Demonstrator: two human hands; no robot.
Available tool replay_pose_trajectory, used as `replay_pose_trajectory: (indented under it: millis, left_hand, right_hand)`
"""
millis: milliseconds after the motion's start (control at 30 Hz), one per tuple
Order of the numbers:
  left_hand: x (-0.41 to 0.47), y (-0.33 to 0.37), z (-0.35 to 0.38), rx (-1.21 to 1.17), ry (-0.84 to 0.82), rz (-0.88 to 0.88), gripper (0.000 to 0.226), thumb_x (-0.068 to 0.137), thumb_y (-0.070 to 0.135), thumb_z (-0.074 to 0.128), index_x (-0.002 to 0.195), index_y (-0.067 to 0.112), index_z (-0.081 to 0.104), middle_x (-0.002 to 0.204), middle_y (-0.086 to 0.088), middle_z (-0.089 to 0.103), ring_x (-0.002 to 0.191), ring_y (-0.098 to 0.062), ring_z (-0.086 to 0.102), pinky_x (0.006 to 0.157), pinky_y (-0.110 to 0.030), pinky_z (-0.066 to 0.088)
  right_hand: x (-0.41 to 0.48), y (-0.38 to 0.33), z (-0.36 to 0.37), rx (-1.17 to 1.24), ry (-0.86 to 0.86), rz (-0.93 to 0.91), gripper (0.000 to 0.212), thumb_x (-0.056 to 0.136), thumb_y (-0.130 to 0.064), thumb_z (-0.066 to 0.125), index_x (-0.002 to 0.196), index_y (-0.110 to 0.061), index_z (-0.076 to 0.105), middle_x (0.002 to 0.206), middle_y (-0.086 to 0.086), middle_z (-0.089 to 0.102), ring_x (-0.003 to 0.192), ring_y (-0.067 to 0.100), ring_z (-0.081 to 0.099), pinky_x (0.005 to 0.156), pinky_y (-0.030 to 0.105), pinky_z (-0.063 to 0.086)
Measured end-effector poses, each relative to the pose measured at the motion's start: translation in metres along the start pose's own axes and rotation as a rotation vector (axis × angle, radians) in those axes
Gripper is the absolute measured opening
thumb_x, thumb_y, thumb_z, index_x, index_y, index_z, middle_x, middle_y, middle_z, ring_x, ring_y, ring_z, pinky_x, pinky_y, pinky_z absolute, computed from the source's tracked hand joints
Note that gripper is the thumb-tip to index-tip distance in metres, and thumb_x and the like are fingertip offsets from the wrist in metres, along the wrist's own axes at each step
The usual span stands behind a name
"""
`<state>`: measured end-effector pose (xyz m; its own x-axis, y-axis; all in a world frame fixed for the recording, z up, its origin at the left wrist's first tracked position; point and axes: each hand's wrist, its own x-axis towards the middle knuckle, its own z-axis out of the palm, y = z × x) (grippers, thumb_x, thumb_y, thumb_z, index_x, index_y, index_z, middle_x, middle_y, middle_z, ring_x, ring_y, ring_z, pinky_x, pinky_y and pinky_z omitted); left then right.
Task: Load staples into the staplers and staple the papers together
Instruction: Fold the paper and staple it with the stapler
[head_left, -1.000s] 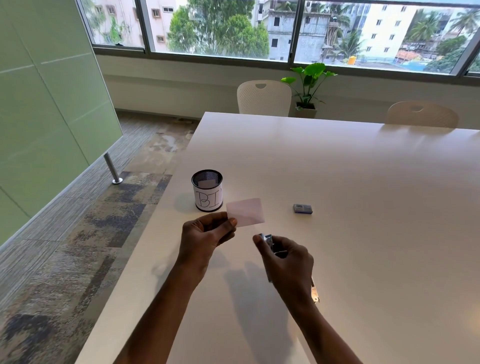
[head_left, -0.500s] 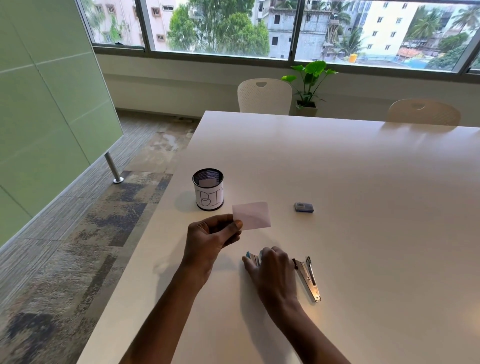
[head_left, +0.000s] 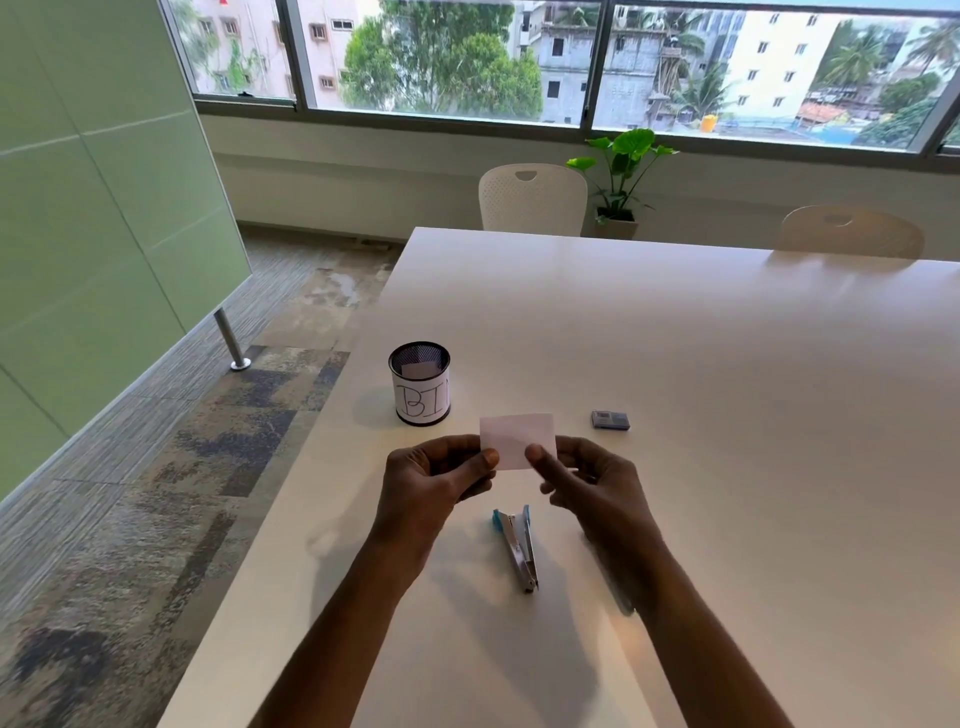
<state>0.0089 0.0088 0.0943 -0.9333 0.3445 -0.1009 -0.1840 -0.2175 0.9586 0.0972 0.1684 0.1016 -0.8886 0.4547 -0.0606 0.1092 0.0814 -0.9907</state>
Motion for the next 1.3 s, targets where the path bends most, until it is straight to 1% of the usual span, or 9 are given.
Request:
replay_pose_trajectory:
  millis: [100,167,333,467,633,800,900,1100,1300]
  left_hand:
    - [-0.006,0.001,0.007,0.048,-0.02,0.025,0.019,0.077,0.009,0.081,0.093,0.019,0.077,0.09,-0.002,0.08,0.083,-0.021,0.078,0.067,-0.024,0.06]
    - [-0.01,0.003,0.012,0.06,-0.041,0.034,0.019,0.075,0.012,0.082,0.092,0.021,0.078,0.089,-0.002,0.08,0.082,-0.021,0.077,0.066,-0.023,0.06]
    - [-0.019,0.009,0.02,0.011,-0.138,0.002,0.029,0.06,0.034,0.085,0.088,0.027,0.082,0.093,-0.001,0.08,0.087,-0.021,0.077,0.07,-0.024,0.06]
    - [-0.022,0.01,0.026,-0.01,-0.162,-0.028,0.042,0.059,0.038,0.083,0.098,0.021,0.079,0.095,-0.003,0.08,0.087,-0.02,0.077,0.071,-0.026,0.06]
    - [-0.024,0.011,0.028,0.048,-0.162,-0.026,0.044,0.06,0.039,0.079,0.101,0.021,0.076,0.09,0.001,0.08,0.085,-0.018,0.076,0.071,-0.028,0.061]
    - [-0.026,0.012,0.03,0.085,-0.18,-0.033,0.023,0.059,0.045,0.08,0.08,0.037,0.081,0.084,0.002,0.079,0.077,-0.014,0.075,0.073,-0.031,0.062]
    - [-0.027,0.012,0.03,0.094,-0.185,-0.007,0.028,0.053,0.051,0.081,0.079,0.042,0.08,0.083,0.001,0.078,0.074,-0.013,0.073,0.072,-0.031,0.062]
    - [-0.027,0.013,0.028,0.09,-0.172,0.002,0.044,0.048,0.045,0.085,0.086,0.024,0.077,0.087,0.002,0.079,0.081,-0.018,0.076,0.068,-0.026,0.061]
    - [-0.028,0.018,0.026,0.051,-0.189,0.002,0.047,0.048,0.039,0.087,0.089,0.018,0.076,0.093,-0.004,0.079,0.085,-0.024,0.077,0.069,-0.028,0.061]
  right_hand:
    - [0.0,-0.009,-0.005,0.211,-0.074,0.048,0.029,0.083,-0.038,0.075,0.103,-0.017,0.078,0.094,0.012,0.074,0.078,0.015,0.064,0.074,0.024,0.055]
    - [-0.002,-0.007,-0.008,0.289,-0.061,0.06,0.02,0.086,-0.029,0.073,0.1,-0.015,0.079,0.098,0.013,0.074,0.081,0.018,0.065,0.078,0.026,0.056]
    - [-0.009,-0.009,-0.006,0.414,-0.067,0.037,0.025,0.088,-0.022,0.071,0.107,-0.006,0.075,0.106,0.016,0.074,0.089,0.018,0.068,0.074,0.023,0.055]
    - [-0.015,-0.011,0.002,0.378,-0.018,0.004,0.027,0.089,-0.022,0.069,0.109,-0.004,0.073,0.103,0.015,0.075,0.088,0.023,0.066,0.077,0.027,0.054]
    - [-0.022,-0.011,0.003,0.355,0.016,-0.018,0.036,0.081,-0.03,0.071,0.105,-0.004,0.074,0.098,0.012,0.076,0.084,0.019,0.07,0.077,0.025,0.054]
    - [-0.027,-0.011,0.004,0.344,0.029,-0.038,0.04,0.08,-0.032,0.07,0.106,-0.003,0.073,0.096,0.011,0.076,0.078,0.015,0.069,0.072,0.022,0.054]
    - [-0.028,-0.012,0.002,0.338,0.012,-0.055,0.04,0.08,-0.034,0.07,0.107,-0.005,0.074,0.096,0.01,0.076,0.077,0.014,0.069,0.072,0.022,0.054]
    - [-0.03,-0.012,-0.003,0.363,-0.012,-0.062,0.039,0.08,-0.032,0.07,0.107,-0.004,0.074,0.103,0.015,0.074,0.089,0.023,0.07,0.071,0.024,0.055]
    - [-0.032,-0.017,-0.005,0.346,-0.088,-0.113,0.03,0.088,-0.027,0.065,0.107,-0.006,0.076,0.105,0.018,0.073,0.08,0.022,0.062,0.069,0.028,0.052]
